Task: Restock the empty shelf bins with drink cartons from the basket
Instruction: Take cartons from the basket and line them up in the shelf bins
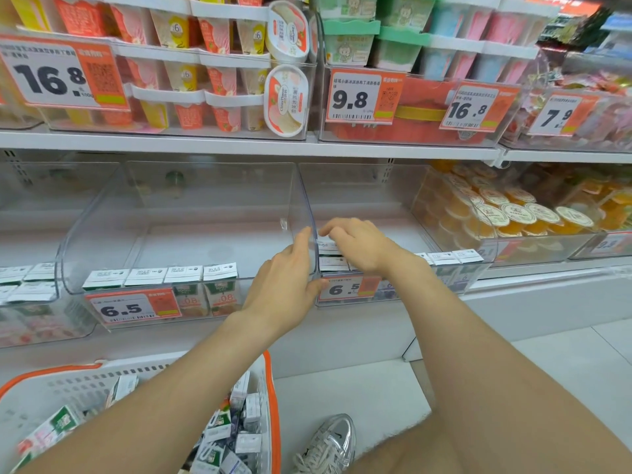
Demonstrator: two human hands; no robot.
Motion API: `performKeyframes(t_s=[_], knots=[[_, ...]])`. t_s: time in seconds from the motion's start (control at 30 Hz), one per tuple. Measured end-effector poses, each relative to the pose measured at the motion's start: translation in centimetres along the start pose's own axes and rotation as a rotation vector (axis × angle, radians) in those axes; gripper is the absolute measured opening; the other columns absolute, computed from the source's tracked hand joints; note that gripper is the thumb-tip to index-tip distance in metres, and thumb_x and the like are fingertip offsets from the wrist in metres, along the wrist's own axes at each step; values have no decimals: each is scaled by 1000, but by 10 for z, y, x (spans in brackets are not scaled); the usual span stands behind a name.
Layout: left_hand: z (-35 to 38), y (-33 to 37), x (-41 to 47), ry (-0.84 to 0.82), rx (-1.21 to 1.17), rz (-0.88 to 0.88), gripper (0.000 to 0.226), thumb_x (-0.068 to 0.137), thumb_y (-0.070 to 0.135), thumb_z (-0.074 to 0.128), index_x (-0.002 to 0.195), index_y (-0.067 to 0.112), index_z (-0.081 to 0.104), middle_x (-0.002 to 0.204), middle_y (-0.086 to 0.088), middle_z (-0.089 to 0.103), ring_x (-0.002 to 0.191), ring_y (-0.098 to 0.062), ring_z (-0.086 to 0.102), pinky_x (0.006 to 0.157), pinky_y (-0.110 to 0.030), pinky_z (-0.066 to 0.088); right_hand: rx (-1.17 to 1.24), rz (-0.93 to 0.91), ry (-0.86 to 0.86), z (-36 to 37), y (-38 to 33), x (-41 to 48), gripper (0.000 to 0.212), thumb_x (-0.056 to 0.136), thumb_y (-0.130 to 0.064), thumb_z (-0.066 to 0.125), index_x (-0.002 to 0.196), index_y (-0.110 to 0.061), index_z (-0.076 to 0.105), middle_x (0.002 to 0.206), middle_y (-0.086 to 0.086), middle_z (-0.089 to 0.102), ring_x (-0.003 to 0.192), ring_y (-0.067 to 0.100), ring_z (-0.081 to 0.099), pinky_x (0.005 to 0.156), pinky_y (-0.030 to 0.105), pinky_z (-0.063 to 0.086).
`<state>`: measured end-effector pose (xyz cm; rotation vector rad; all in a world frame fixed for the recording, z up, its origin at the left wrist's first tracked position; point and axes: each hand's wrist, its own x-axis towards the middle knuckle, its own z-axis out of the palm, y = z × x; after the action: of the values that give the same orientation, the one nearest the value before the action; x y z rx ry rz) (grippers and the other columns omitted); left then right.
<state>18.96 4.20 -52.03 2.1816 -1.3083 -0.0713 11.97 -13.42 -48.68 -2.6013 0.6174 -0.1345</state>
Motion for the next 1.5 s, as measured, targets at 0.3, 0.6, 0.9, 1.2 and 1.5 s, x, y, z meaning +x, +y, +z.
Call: performKeyframes(t_s=[0.3, 0.6, 0.9, 1.2, 1.5], knots=[[-13, -16, -20, 111, -104, 100, 66, 92, 34, 78, 148, 21, 45, 142, 2, 57, 127, -20, 55, 106, -40, 47, 328, -71, 431, -27, -36, -63, 31, 88, -6, 53, 95, -25, 76, 87, -6, 75, 77, 10, 65, 69, 19, 50], [-30, -108, -128, 35, 38, -6, 14, 93, 20, 68, 95, 32, 60, 89, 18, 59, 75, -5, 58, 67, -37, 53, -230, -282, -586, 72, -133, -100, 30, 96, -16, 51, 114, -9, 74, 90, 6, 72, 89, 25, 65, 87, 38, 55], [17, -209, -231, -570, 209, -261, 16, 100, 26, 57, 112, 26, 67, 110, 5, 70, 93, -16, 64, 79, -37, 57, -544, -320, -787, 194, -142, -89, 21, 97, -8, 46, 76, -12, 45, 77, 9, 51, 62, 29, 46, 54, 38, 42], [74, -258, -268, -418, 166, -538, 27, 100, 18, 58, 127, 16, 58, 127, -7, 56, 113, -31, 58, 94, -45, 53, -936, -542, -718, 285, -94, -71, 28, 95, -13, 59, 123, -14, 65, 116, 7, 67, 101, 29, 62, 84, 41, 42], [107, -270, -272, -683, 266, -430, 88, 80, -15, 61, 154, 25, 35, 149, -7, 27, 118, -36, 53, 91, -46, 57, -783, -320, -939, 345, -103, -50, 84, 97, -7, 56, 164, -38, 15, 155, 24, 39, 139, 42, 42, 109, 47, 44]])
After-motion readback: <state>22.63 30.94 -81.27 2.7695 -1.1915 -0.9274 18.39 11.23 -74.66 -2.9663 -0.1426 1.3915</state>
